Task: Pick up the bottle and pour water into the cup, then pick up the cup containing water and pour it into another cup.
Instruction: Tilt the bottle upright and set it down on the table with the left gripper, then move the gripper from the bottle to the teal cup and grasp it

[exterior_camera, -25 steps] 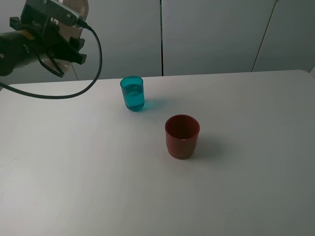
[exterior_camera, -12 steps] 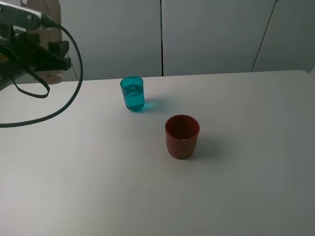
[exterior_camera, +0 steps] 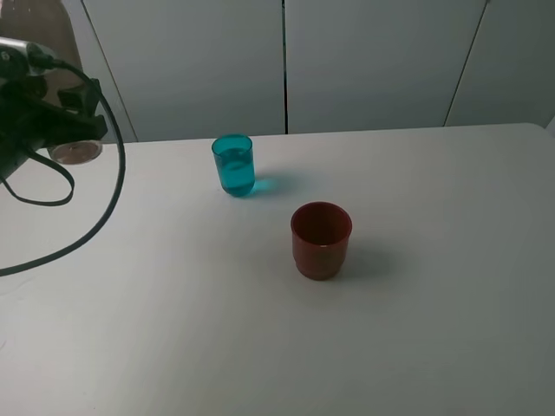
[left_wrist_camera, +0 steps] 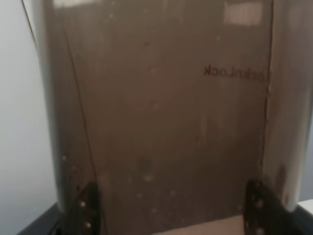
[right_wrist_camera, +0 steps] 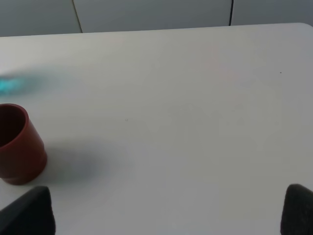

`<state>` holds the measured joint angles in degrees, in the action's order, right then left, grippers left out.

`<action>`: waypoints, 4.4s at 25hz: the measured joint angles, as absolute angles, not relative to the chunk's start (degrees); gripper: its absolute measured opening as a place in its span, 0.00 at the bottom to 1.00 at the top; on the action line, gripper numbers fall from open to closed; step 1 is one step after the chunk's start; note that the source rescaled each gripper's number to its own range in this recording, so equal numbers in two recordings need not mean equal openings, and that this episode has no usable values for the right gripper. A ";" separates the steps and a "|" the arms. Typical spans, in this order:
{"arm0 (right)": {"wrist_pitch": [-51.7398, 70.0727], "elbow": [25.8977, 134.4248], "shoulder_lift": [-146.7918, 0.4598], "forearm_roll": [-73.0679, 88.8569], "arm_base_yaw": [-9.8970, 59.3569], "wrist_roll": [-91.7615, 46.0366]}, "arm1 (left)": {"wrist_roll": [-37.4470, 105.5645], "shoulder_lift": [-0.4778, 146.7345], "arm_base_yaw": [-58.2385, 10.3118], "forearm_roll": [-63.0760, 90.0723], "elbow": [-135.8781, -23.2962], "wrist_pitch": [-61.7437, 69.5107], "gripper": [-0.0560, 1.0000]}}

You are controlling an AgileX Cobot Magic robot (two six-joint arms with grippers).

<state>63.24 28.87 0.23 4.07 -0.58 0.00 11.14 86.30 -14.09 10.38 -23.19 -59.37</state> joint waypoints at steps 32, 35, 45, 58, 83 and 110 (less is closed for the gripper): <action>63.24 28.87 0.23 4.07 -0.58 0.00 | 9.31 125.41 -12.57 18.39 -45.63 -68.63 0.05; 63.24 28.87 0.23 4.07 -0.58 0.00 | 9.42 128.68 -12.23 18.52 -48.78 -68.63 0.05; 63.24 28.87 0.23 4.07 -0.58 0.00 | 9.41 132.75 -11.40 18.77 -53.38 -68.63 0.05; 63.24 28.87 0.23 4.07 -0.58 0.00 | 8.62 133.64 -11.40 19.90 -53.38 -69.35 0.05; 63.24 28.87 0.23 4.07 -0.58 0.00 | 7.86 134.60 -11.40 21.39 -53.59 -71.10 0.05; 63.24 28.87 0.23 4.07 -0.58 0.00 | 5.12 130.28 -11.40 15.64 -44.37 -69.52 0.95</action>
